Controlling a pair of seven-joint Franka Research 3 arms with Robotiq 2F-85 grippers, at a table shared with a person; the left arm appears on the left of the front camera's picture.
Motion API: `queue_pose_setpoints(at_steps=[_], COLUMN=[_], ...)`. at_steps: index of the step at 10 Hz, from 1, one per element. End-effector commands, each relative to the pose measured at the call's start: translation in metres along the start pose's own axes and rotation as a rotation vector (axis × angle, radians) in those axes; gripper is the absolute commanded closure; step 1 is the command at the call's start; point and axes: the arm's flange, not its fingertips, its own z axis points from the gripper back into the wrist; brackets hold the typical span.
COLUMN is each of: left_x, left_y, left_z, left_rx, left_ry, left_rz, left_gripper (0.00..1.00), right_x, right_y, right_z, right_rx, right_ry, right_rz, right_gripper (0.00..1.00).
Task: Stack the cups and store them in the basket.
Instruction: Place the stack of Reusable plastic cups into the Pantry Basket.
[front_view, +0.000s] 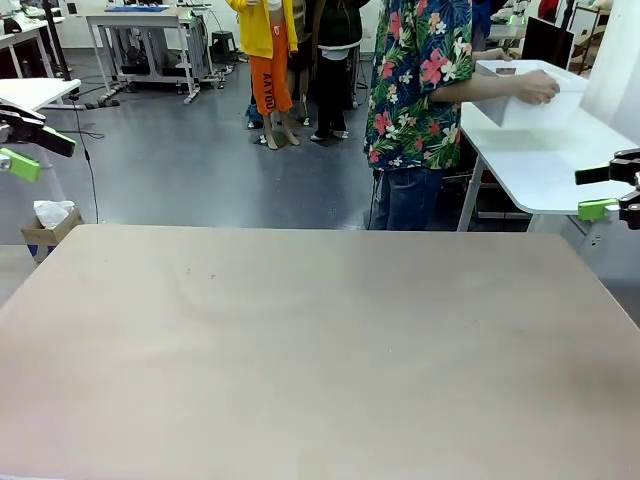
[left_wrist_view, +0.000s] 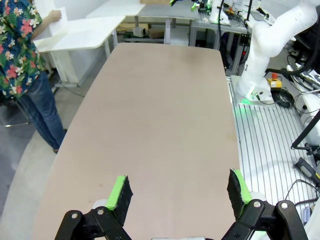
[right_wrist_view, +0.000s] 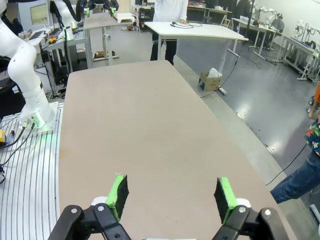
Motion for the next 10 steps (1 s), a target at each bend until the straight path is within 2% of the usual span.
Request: queue_pose_setpoints(at_steps=[1, 10], left_x=[0.0030, 0.0030], left_y=[-0.0011, -0.0011], left_z=[-0.0002, -0.0002], left_rx=[-0.003, -0.003], left_ry=[-0.012, -0.012], left_rz=[0.009, 0.009], left_gripper=[0.00, 0.00], right_x=[0.0019, 0.0019], right_y=[-0.0026, -0.0026], right_z=[-0.0009, -0.0009], right_rx=[-0.012, -0.012], right_ry=[-0.016, -0.016], right_rz=[0.009, 0.009], right_gripper=[0.08, 0.08])
